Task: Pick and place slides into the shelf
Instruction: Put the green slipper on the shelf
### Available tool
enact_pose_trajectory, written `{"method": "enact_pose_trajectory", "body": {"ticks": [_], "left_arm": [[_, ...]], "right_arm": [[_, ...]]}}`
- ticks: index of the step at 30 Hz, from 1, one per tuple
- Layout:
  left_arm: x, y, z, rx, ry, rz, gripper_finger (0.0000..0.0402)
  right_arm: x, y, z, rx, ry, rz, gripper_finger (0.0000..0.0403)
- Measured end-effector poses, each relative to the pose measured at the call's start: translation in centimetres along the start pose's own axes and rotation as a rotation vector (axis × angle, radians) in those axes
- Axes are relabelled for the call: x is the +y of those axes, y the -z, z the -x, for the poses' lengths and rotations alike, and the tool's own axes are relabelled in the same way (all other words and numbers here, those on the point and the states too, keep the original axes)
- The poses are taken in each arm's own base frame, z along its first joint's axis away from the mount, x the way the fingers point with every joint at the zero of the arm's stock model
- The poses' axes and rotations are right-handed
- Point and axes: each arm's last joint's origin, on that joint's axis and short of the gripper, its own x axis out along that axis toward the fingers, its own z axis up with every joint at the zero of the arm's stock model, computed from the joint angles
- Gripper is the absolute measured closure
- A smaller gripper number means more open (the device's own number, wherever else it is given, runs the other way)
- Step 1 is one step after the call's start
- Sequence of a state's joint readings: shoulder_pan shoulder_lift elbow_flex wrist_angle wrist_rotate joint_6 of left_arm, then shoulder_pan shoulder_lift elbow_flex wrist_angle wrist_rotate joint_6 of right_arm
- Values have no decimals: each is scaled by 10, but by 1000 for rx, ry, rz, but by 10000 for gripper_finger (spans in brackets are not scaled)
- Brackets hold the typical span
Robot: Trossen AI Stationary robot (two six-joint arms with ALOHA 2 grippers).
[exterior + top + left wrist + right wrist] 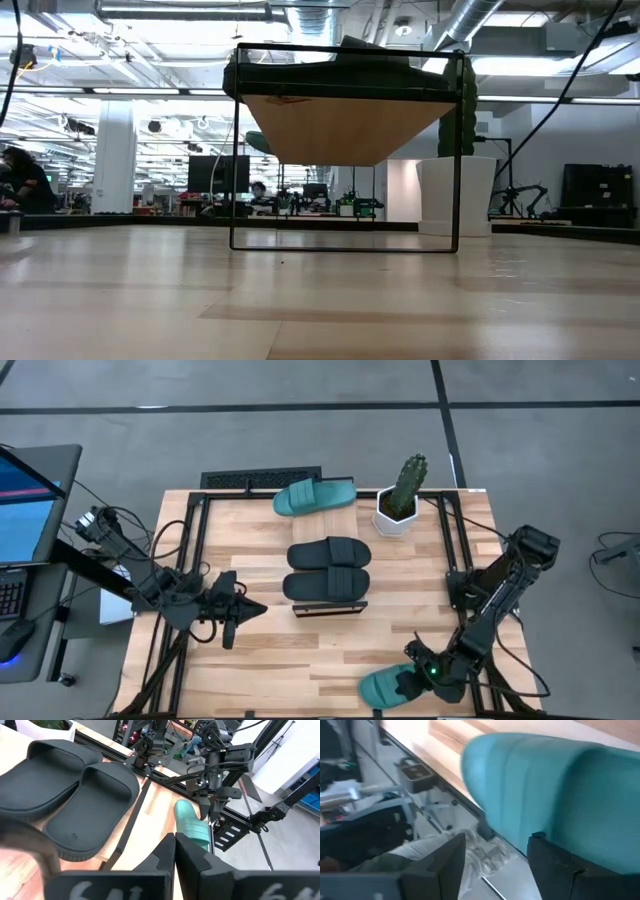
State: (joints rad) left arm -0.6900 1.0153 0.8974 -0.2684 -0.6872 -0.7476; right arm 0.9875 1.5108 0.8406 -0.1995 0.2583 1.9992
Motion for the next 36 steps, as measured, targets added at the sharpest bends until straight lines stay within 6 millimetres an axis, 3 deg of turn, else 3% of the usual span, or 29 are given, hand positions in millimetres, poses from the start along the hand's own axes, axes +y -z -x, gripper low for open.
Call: {"method": "enact_pose_trajectory", "body": {"ticks": [5, 15, 26, 29, 33, 36], "left_arm": [[-1, 1, 1, 5, 7, 5, 401], [-3, 3, 3, 12, 20, 11, 401], [-3, 3, 3, 12, 20, 11, 401], [-3, 3, 3, 13, 19, 10, 401], [-3, 3, 3, 15, 19, 9, 402], [-3, 4, 3, 22, 16, 2, 402]], "right_arm": [[-6, -3, 0, 35, 88, -12, 194], [-6, -11, -2, 7, 121, 9, 208], [-11, -12, -37, 12, 132, 20, 207], [-10, -12, -45, 20, 96, 31, 245], [-2, -11, -47, 29, 20, 72, 375], [5, -14, -40, 29, -27, 67, 391]]}}
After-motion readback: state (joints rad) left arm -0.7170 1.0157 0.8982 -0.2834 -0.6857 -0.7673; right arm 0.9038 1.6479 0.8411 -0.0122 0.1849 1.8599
